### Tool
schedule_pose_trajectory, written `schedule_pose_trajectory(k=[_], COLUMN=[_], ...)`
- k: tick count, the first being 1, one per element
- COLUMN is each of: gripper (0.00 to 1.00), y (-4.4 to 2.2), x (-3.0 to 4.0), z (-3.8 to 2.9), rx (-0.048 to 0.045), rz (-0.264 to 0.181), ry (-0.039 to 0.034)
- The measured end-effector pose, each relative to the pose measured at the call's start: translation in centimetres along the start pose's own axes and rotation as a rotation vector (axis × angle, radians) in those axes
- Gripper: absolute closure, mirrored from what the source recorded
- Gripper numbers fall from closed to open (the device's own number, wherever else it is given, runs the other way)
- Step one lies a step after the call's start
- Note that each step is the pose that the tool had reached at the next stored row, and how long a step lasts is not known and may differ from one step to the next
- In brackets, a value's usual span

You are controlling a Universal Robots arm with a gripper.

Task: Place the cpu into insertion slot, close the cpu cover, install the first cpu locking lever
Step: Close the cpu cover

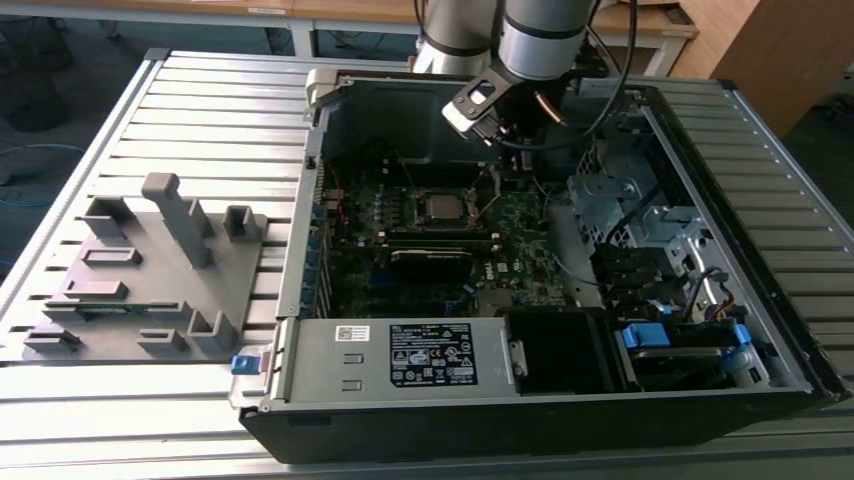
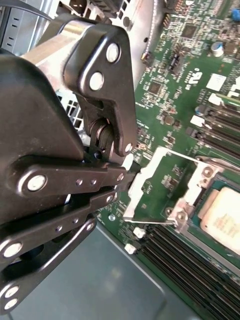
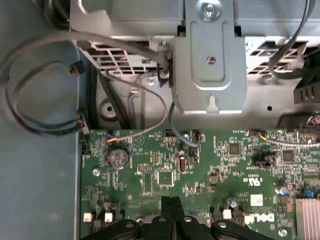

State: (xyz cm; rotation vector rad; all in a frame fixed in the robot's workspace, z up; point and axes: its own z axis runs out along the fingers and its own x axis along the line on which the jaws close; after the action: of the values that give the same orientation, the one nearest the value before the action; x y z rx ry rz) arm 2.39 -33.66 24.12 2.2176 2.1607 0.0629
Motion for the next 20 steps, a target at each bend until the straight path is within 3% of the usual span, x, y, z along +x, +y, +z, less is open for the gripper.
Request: schedule_pose_trajectory(k=[17,20], gripper=[0.9,0.9], y=[-4.24,-4.71], x=[-0.11,-0.12], z=[-0.11,-0.12], rx=[-0.0149,-0.0156], rz=[0.0,0.0], ry=[0.0004,0.0003])
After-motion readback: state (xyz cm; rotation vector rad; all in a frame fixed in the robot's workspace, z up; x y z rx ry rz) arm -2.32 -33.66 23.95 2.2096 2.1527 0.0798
